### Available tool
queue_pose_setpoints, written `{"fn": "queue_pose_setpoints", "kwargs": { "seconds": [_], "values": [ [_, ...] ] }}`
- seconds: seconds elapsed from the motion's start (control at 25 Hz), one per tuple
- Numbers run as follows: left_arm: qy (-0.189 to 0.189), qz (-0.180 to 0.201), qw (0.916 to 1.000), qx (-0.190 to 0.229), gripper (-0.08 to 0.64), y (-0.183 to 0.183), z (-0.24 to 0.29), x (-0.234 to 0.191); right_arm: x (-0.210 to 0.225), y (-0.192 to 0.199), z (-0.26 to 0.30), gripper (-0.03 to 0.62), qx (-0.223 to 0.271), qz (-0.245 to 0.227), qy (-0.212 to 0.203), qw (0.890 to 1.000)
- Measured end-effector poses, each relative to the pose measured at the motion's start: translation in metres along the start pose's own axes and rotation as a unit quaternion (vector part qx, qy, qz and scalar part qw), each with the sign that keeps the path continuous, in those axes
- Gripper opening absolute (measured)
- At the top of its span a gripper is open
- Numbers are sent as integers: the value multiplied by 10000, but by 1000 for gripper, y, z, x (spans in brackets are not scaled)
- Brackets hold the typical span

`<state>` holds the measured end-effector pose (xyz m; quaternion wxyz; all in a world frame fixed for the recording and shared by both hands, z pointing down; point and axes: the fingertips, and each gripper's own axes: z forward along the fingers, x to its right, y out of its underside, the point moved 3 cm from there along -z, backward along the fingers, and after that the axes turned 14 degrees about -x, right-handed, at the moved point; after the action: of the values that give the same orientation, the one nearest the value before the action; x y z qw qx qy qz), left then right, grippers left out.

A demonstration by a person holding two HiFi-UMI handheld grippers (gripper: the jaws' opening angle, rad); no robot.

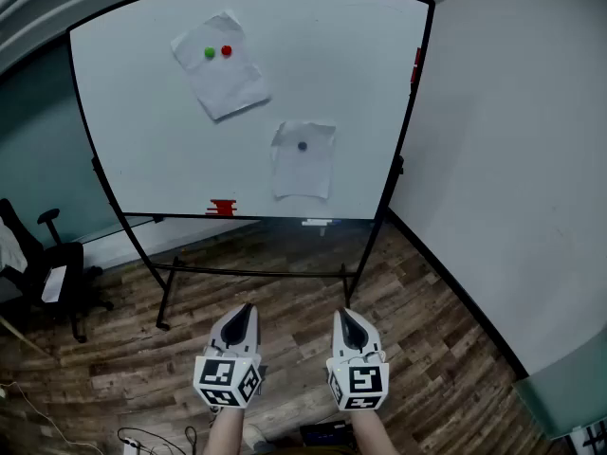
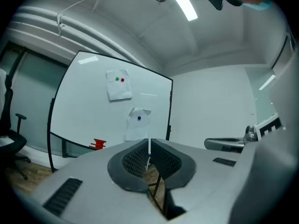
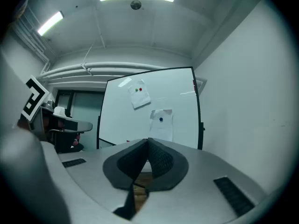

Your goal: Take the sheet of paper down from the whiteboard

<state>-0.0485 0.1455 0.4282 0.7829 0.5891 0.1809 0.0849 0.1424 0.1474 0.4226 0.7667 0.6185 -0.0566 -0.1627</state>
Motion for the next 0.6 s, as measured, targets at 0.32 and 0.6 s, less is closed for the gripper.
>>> {"fn": "queue_pose_setpoints", "kwargs": {
  "seconds": [0.32, 0.6],
  "values": [
    [-1, -158, 9997, 181, 26, -3, -6, 16, 13, 5, -15, 12, 62, 19, -90, 9999],
    [-150, -6, 9999, 78, 26, -1, -5, 33, 35, 10, -31, 14, 131, 62, 60, 9999]
  ]
}}
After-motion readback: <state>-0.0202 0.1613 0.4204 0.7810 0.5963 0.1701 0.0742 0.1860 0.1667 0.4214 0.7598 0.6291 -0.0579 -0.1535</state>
